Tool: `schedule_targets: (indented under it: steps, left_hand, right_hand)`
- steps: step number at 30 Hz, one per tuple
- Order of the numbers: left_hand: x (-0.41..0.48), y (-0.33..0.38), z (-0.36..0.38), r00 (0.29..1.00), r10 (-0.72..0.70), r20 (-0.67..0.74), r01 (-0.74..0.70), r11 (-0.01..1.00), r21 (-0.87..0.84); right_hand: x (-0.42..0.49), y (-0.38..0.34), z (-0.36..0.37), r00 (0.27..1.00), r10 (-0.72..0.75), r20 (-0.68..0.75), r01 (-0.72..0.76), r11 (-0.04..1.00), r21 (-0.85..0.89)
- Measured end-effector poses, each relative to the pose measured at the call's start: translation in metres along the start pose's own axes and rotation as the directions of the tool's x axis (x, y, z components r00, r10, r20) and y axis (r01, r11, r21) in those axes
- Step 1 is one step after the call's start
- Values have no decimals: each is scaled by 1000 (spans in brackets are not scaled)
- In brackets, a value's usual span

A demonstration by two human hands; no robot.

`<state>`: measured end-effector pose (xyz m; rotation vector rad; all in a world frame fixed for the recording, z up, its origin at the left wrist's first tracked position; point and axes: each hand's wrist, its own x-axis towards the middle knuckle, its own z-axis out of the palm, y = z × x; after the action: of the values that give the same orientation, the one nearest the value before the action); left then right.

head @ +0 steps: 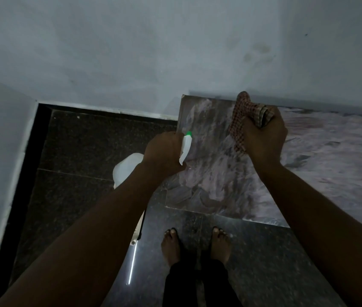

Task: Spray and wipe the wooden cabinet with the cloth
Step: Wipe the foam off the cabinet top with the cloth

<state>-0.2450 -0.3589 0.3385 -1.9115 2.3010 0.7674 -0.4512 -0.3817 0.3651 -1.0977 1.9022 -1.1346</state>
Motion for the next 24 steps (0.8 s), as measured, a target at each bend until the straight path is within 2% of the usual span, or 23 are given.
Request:
schedule_targets:
  steps: [5, 13, 15, 17, 19, 21, 24]
  left_hand:
    - [-2, -2, -7, 998, -66, 4, 66, 998, 7]
    - [1, -13, -7, 1000, 3, -9, -4, 999, -49]
    - [1, -16, -5, 1000, 28, -13, -28, 998, -64]
    - [0, -19, -3, 998, 52, -27, -54, 996, -71]
    - [1, -22, -1, 996, 72, -58, -75, 996, -56]
    - [0, -25, -1, 993, 81, -81, -84, 996, -41]
    - [0, -29, -1, 991, 94, -92, -99, 994, -48]
  right_hand:
    - [0, -2, 5, 999, -22, -24, 21, 999, -34]
    - [9, 13, 24, 968, -251, -3, 250, 966, -72]
    - [11, 19, 33, 951, -290, 109, 303, 944, -133]
    - [9, 27, 43, 926, -256, 278, 322, 919, -226]
    - [1, 35, 57, 871, -211, 443, 379, 862, -335]
    - [-10, 45, 70, 795, -157, 586, 470, 770, -431]
    - [-27, 63, 79, 734, -155, 661, 607, 586, -537]
